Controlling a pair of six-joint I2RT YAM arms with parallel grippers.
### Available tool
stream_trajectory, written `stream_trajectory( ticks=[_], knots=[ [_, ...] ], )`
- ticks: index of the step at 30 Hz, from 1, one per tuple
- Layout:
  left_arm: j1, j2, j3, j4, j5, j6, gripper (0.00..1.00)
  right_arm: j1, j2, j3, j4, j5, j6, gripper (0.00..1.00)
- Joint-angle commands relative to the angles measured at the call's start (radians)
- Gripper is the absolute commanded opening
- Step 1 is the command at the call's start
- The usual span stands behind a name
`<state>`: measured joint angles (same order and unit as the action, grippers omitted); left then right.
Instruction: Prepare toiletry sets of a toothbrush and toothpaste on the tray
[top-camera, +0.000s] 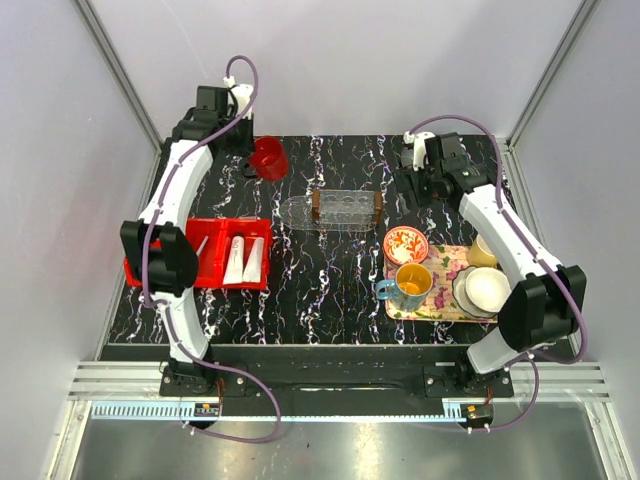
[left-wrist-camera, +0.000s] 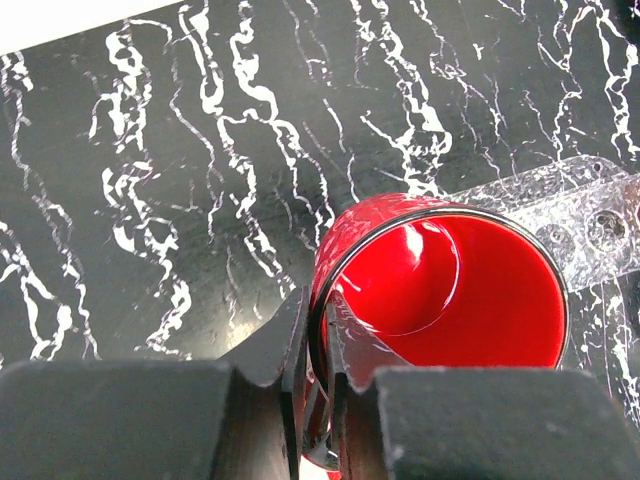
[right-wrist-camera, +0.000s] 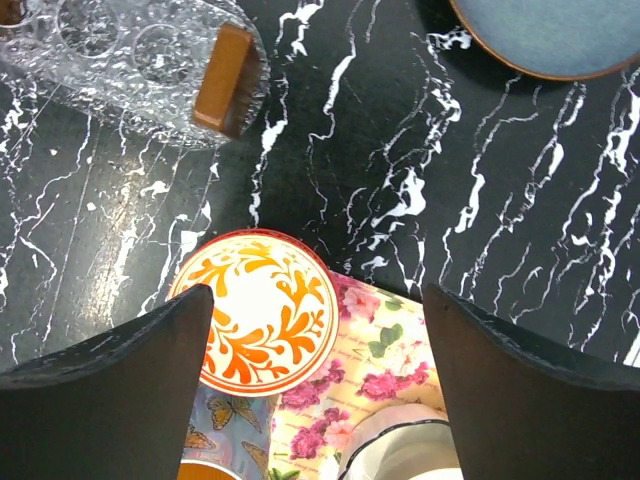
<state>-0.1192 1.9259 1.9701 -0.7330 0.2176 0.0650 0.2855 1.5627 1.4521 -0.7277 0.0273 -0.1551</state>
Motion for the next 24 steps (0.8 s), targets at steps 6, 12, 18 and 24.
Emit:
stream_trajectory(
  ticks=[6, 12, 18, 24],
  knots=[
    [-0.065, 0.128, 0.170, 0.087, -0.057, -0.014, 0.00, -0.049, -0.112, -0.081, 0.033, 0.040, -0.001, 1.00],
    [-0.095, 0.214, 0.216, 0.038, -0.086, 0.022, 0.00, -0.068, -0.142, -0.122, 0.048, 0.025, -0.003, 1.00],
    [-0.117, 0.251, 0.202, 0.012, -0.073, 0.068, 0.00, -0.071, -0.138, -0.130, 0.053, 0.013, -0.003, 1.00],
    [-0.135, 0.259, 0.164, 0.006, -0.080, 0.067, 0.00, -0.071, -0.124, -0.134, 0.060, -0.001, 0.002, 1.00]
  ],
)
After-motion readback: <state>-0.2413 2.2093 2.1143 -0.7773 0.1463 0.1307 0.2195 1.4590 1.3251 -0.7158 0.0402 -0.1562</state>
